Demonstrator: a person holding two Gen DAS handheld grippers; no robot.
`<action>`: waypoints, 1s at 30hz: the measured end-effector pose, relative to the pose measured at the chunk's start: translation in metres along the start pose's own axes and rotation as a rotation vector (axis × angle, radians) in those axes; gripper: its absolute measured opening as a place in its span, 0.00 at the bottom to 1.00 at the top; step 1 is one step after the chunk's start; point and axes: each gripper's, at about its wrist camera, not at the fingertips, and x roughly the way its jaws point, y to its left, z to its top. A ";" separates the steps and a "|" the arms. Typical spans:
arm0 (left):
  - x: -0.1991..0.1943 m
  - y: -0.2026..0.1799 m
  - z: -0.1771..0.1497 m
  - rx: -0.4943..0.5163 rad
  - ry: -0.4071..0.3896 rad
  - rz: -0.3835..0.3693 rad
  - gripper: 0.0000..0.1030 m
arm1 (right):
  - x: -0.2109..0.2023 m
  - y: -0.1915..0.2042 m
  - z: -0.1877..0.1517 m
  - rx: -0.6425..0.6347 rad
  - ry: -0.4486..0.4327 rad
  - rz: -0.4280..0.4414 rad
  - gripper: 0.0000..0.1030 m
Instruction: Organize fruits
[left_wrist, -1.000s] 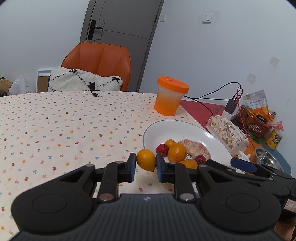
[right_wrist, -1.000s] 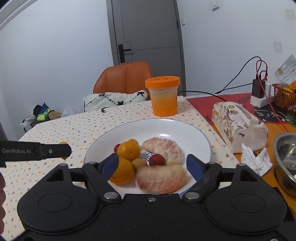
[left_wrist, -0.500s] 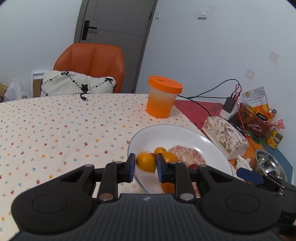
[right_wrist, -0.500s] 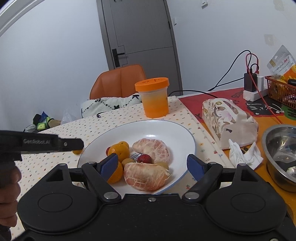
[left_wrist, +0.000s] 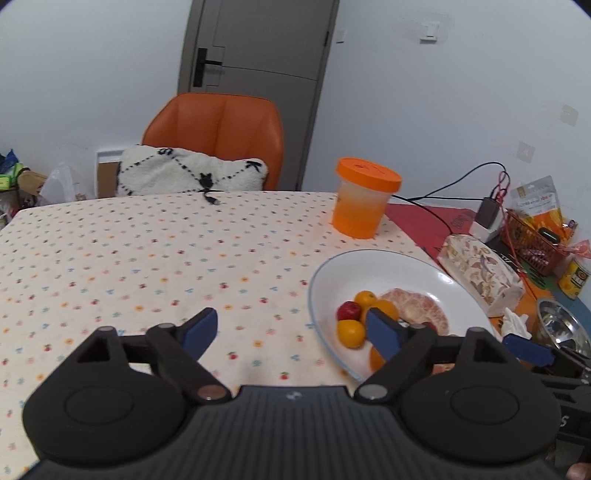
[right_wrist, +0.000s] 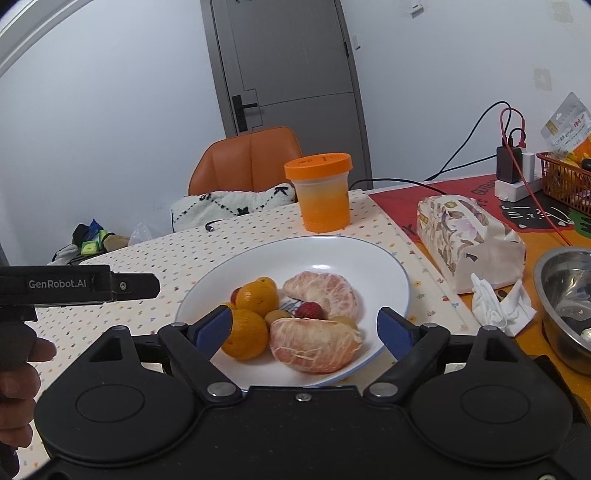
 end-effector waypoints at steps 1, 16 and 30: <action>-0.001 0.002 0.000 -0.004 0.010 0.007 0.86 | -0.001 0.001 0.000 0.001 0.002 0.002 0.83; -0.034 0.032 -0.014 -0.052 0.068 0.073 0.93 | -0.021 0.024 0.000 0.019 0.023 0.057 1.00; -0.085 0.050 -0.019 -0.070 -0.013 0.136 1.00 | -0.042 0.052 0.001 -0.028 0.073 0.127 1.00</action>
